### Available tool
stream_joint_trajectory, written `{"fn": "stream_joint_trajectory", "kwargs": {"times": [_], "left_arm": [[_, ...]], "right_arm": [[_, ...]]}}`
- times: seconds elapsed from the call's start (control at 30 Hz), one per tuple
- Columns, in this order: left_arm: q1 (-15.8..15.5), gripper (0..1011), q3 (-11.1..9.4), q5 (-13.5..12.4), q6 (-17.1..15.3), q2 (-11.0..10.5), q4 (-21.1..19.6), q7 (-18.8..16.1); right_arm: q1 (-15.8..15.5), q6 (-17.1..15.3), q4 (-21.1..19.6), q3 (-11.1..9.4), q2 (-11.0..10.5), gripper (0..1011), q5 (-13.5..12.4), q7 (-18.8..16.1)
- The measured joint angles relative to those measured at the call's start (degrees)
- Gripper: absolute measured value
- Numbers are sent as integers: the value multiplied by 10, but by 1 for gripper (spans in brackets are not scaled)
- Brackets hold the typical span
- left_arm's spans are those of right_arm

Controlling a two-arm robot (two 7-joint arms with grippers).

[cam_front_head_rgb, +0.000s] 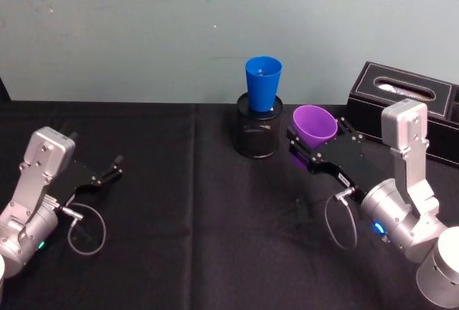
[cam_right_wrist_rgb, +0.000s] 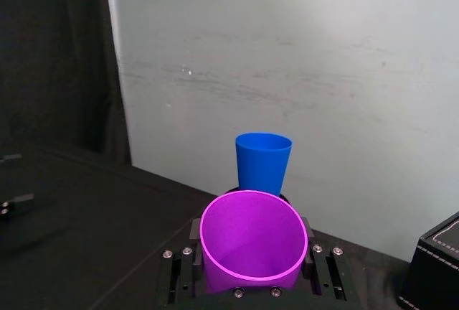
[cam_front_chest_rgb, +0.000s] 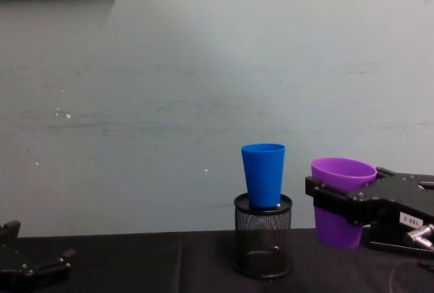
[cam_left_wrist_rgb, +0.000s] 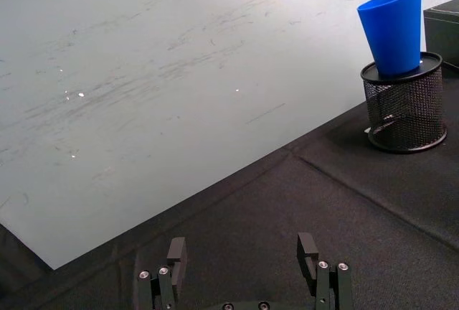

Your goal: Pick up one cup with a gripper and tap it against the other cup.

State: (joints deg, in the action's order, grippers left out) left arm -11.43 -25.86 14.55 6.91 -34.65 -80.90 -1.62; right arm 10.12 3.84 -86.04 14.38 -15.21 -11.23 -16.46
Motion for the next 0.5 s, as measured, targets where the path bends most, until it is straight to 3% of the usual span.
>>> {"fn": "stream_joint_trajectory", "kwargs": {"times": [0.5], "left_arm": [[0, 1011, 0, 0, 0, 0, 0, 0]], "right_arm": [[-14, 9, 10, 5, -4, 739, -7, -17]]}}
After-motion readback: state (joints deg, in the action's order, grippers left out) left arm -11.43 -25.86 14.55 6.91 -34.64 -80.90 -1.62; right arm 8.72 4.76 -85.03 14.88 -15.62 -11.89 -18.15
